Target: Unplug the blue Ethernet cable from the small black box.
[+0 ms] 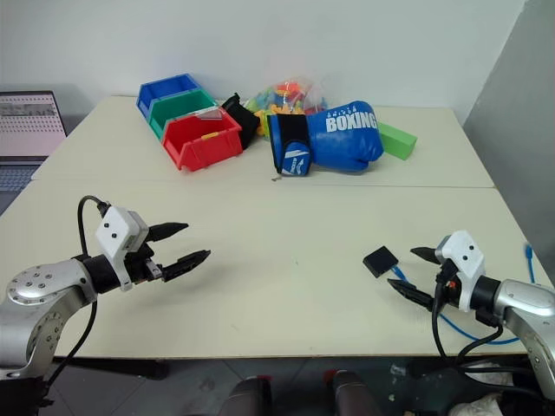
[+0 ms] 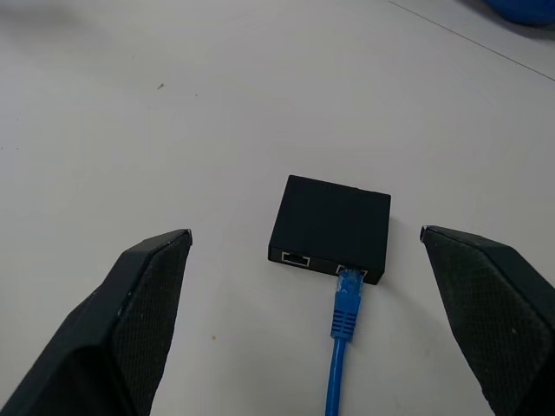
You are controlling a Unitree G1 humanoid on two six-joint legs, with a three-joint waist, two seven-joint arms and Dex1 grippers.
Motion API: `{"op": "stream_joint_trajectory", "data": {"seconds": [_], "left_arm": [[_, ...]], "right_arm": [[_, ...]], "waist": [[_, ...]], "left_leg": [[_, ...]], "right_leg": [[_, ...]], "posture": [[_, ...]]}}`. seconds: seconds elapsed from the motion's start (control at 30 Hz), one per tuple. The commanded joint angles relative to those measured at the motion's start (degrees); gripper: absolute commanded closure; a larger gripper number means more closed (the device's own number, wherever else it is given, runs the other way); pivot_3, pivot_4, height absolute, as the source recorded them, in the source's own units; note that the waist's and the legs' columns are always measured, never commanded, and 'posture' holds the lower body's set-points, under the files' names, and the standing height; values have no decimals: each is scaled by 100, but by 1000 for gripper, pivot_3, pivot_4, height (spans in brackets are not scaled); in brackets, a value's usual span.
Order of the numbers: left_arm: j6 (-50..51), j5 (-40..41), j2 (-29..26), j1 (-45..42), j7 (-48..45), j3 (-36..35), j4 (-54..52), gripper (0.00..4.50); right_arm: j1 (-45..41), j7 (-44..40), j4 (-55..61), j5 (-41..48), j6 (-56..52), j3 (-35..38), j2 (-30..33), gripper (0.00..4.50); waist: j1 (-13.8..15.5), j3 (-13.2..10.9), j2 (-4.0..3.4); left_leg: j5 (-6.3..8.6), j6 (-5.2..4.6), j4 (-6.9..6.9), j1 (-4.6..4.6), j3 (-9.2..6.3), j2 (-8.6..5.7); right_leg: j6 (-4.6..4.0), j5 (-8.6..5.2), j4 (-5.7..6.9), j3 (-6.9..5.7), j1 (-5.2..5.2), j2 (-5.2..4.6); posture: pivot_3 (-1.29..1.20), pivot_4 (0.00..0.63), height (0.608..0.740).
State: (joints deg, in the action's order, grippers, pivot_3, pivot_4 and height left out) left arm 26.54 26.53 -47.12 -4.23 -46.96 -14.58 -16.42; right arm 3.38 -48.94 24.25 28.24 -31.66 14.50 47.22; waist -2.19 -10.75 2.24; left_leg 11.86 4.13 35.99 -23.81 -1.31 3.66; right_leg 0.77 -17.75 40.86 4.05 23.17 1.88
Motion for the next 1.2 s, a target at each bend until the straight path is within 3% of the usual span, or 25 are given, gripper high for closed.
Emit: {"op": "stream_joint_trajectory", "data": {"seconds": [0.03, 0.53, 0.9, 1.2], "left_arm": [[10, 94, -105, -76, -42, -205, -280, 374], [82, 46, -153, -195, -214, 69, -417, 374], [595, 605, -353, -473, -1148, 654, -864, 374], [597, 665, -433, -912, -1689, 1096, -931, 374]], "right_arm": [[-3, -90, 9, -18, 162, 138, 79, 0], [326, 59, 36, -209, 257, 256, 12, 0], [656, 991, 470, -404, -379, -59, -335, 0], [156, 1563, -24, -765, -331, -553, -912, 0]], "waist": [[0, 0, 0], [4, 0, 0], [12, 0, -1], [12, 0, -3]], "left_leg": [[0, 0, 0, 0, 0, 0], [0, 0, 0, 0, 1, 0], [0, 0, 1, 1, 1, 0], [0, 0, 3, 0, 2, -1]], "right_leg": [[0, 0, 0, 0, 0, 0], [0, 0, 0, 0, 0, 0], [0, 0, 2, 0, 0, 1], [0, 0, 2, -1, 1, 2]], "posture": [[0, 150, 740], [0, 150, 740], [0, 150, 740], [0, 150, 740]]}}
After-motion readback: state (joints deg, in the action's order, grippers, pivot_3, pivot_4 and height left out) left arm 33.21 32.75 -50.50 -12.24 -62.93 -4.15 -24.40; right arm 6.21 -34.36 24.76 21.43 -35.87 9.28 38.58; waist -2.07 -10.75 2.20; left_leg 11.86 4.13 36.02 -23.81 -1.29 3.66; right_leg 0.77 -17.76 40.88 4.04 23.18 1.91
